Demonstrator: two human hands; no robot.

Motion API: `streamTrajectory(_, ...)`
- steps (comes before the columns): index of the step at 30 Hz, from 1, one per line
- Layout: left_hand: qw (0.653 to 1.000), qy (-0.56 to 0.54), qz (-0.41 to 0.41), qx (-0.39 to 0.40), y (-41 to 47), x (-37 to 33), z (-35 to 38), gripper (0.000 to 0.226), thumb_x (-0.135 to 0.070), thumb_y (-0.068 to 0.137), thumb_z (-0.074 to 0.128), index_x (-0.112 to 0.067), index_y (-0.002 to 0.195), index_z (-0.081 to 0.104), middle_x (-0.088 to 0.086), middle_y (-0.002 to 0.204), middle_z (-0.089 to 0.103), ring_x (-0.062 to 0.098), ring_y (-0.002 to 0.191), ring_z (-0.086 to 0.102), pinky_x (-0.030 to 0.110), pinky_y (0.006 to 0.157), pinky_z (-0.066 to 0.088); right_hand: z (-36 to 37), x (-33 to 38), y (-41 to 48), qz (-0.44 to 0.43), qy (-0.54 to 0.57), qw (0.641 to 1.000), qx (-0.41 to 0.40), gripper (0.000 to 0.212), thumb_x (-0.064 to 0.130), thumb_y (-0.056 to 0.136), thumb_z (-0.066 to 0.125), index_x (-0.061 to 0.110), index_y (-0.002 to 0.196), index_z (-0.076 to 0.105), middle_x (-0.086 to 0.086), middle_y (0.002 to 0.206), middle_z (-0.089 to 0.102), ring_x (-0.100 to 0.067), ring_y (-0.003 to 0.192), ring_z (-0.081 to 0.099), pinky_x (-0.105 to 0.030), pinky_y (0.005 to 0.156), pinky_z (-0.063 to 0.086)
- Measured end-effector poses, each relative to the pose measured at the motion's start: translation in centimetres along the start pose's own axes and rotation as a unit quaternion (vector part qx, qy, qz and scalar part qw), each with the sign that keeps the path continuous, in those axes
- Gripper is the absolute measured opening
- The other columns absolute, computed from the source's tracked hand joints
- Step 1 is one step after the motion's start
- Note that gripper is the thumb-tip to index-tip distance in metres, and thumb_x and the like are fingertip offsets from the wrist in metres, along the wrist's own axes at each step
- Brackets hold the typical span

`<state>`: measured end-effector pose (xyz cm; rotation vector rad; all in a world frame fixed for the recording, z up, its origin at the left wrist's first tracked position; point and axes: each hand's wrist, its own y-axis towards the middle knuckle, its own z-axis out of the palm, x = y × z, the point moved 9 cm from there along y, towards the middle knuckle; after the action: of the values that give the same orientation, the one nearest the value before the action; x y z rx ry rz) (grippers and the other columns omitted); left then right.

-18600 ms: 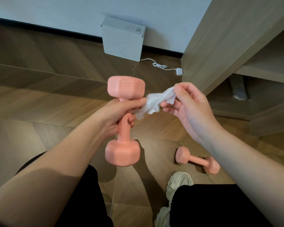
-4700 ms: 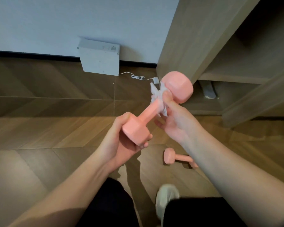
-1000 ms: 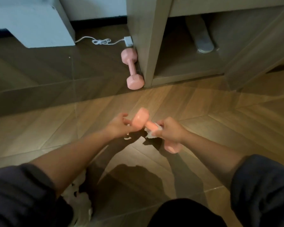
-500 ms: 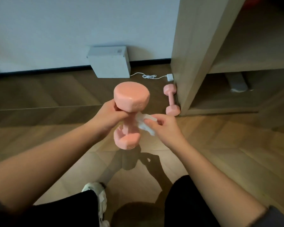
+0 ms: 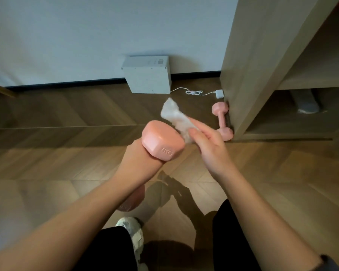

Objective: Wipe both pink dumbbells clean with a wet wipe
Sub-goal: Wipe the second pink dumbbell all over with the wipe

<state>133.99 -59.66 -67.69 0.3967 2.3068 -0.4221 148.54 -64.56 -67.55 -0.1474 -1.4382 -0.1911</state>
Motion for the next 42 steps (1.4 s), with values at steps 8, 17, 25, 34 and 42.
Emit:
streamTrajectory(8, 0.992, 0.126, 0.001, 0.004, 0.4, 1.3, -1.3, 0.013, -0.022, 0.090, 0.067, -0.016, 0.082, 0.059, -0.012, 0.070, 0.057, 0.006, 0.067, 0.060, 0.009, 0.055, 0.043, 3.6, -1.1, -1.4, -0.004, -0.054, 0.995, 0.082, 0.045, 0.022, 0.101, 0.031, 0.018, 0.143, 0.046, 0.002, 0.147, 0.050, -0.006, 0.139, 0.039, -0.039, 0.119, 0.029)
streamTrajectory(17, 0.973, 0.229, 0.003, 0.019, 0.5, 0.9, -1.0, 0.018, -0.029, 0.093, 0.057, -0.029, 0.080, 0.044, -0.016, 0.069, 0.046, 0.005, 0.057, 0.047, 0.014, 0.048, 0.030, 3.6, -1.4, -1.4, -0.002, -0.027, 0.999, 0.035, 0.039, 0.024, 0.096, 0.037, 0.011, 0.123, 0.063, 0.013, 0.114, 0.064, -0.003, 0.113, 0.055, -0.029, 0.097, 0.044)
streamTrajectory(25, 0.970, 0.238, -0.008, 0.051, 0.0, 1.8, 0.0, 0.024, -0.027, 0.087, 0.059, -0.031, 0.070, 0.042, -0.013, 0.067, 0.052, 0.007, 0.058, 0.051, 0.018, 0.049, 0.031, 4.2, -2.0, -2.1, 0.021, -0.064, 0.997, 0.029, 0.031, 0.029, 0.097, 0.035, 0.044, 0.104, 0.061, 0.035, 0.098, 0.062, 0.008, 0.104, 0.056, -0.034, 0.101, 0.035)
streamTrajectory(34, 0.969, 0.242, -0.014, 0.045, 0.0, 1.4, 0.1, 0.022, -0.023, 0.087, 0.057, -0.029, 0.071, 0.043, -0.009, 0.068, 0.051, 0.009, 0.058, 0.049, 0.021, 0.048, 0.032, 3.2, -2.3, -2.7, 0.011, -0.081, 0.997, -0.001, 0.027, 0.024, 0.100, 0.037, 0.032, 0.093, 0.062, 0.028, 0.088, 0.061, 0.004, 0.094, 0.060, -0.029, 0.085, 0.048)
streamTrajectory(42, 0.972, 0.225, -0.008, 0.066, 0.5, 1.9, 0.3, 0.018, -0.029, 0.090, 0.063, -0.026, 0.076, 0.054, -0.011, 0.066, 0.055, 0.006, 0.055, 0.052, 0.008, 0.039, 0.035, 3.5, -1.3, -2.9, -0.025, -0.098, 0.995, 0.021, 0.038, 0.019, 0.102, 0.038, 0.037, 0.134, 0.049, 0.005, 0.143, 0.054, -0.003, 0.135, 0.044, -0.047, 0.114, 0.035)
